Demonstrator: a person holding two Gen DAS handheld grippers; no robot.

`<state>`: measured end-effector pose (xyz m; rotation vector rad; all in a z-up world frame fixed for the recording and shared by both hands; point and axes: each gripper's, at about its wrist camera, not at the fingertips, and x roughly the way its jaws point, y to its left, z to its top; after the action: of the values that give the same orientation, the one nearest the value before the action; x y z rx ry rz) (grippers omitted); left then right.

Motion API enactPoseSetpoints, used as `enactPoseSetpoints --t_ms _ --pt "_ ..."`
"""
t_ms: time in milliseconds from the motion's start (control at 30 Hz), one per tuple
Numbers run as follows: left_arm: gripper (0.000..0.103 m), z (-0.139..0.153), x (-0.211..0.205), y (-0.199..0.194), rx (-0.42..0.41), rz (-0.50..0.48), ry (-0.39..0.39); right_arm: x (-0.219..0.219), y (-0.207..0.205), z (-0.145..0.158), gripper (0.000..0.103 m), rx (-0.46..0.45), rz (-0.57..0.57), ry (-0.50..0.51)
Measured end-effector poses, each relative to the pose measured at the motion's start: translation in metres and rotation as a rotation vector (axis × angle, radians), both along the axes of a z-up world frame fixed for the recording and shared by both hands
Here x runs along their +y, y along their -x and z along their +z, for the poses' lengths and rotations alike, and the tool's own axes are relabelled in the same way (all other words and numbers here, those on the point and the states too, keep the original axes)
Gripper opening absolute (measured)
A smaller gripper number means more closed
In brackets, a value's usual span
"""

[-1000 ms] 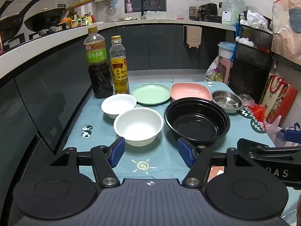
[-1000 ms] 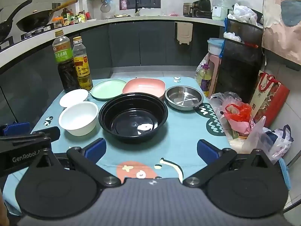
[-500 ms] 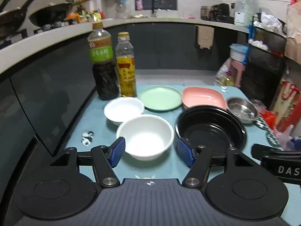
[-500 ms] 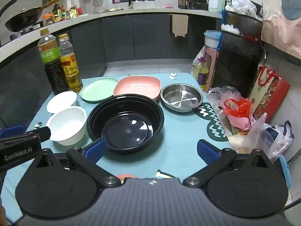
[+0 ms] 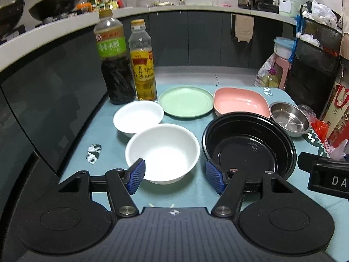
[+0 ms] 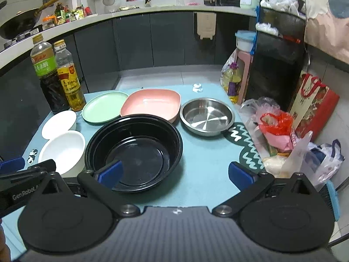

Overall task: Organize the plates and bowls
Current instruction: 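Move both grippers toward the rim of the black bowl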

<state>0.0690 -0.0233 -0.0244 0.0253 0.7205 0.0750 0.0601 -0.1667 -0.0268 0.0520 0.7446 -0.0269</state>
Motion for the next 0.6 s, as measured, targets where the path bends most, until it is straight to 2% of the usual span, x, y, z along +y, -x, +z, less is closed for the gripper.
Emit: enactPoseSetpoints --t_ms 467,600 --pt "0.059 -0.008 -0.005 -0.013 0.039 -0.034 0.027 -0.015 -0.015 -0.008 0.062 0.019 -0.027 -0.033" --pt "0.055 -0.009 -0.003 -0.014 0.039 -0.053 0.07 -0.017 -0.016 -0.01 0.062 0.024 -0.026 -0.038"
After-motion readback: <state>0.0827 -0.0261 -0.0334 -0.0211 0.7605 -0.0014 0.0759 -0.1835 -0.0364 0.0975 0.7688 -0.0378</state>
